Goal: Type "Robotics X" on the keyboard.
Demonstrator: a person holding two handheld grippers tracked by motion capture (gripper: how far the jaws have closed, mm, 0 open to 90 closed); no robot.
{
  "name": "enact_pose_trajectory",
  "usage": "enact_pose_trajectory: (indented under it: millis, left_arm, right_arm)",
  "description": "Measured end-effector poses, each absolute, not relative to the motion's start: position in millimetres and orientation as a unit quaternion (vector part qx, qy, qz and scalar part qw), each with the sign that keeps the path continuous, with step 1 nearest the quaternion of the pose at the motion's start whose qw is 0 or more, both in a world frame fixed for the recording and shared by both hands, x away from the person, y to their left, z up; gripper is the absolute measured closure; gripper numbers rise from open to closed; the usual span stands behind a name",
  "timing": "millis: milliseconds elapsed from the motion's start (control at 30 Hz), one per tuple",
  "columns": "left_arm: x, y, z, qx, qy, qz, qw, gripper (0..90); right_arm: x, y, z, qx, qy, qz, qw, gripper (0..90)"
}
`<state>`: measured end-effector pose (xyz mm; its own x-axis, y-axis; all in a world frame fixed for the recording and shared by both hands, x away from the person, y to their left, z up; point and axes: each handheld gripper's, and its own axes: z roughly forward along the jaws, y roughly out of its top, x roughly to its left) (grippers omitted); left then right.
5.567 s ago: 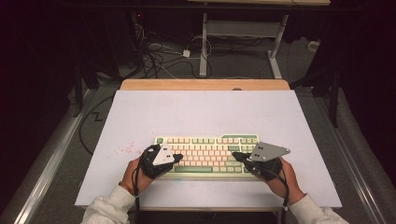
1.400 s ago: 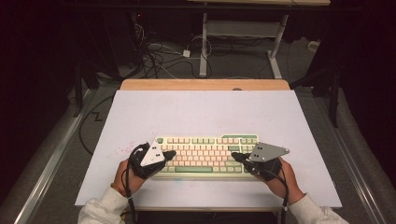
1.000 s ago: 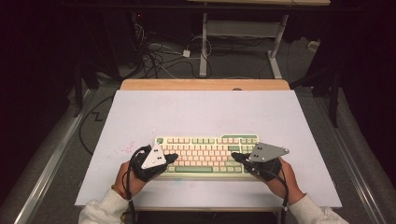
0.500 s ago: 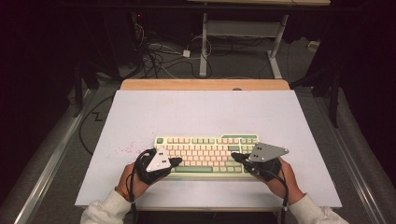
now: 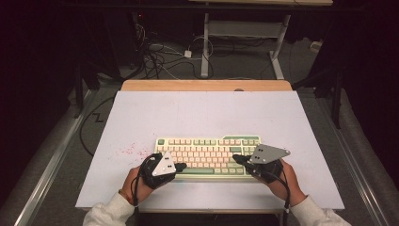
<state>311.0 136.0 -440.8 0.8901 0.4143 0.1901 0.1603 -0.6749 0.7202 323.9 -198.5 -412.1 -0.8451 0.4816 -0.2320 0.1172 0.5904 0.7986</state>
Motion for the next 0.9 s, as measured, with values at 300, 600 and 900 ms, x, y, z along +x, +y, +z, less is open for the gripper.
enact_pose_trajectory:
  millis: [300,600,900]
  left_arm:
    - [314,132,-446,0.904,0.157,0.165,0.361,86.7]
    - [318,132,-451,0.907,0.163,0.162,0.354,86.7]
    - [321,131,-453,0.909,0.162,0.162,0.347,86.6]
  right_arm:
    - [324,-197,-414,0.173,0.867,0.415,0.216,89.9]
    - [324,-198,-414,0.174,0.866,0.416,0.216,90.0]
    - [324,-197,-414,0.174,0.867,0.415,0.215,89.9]
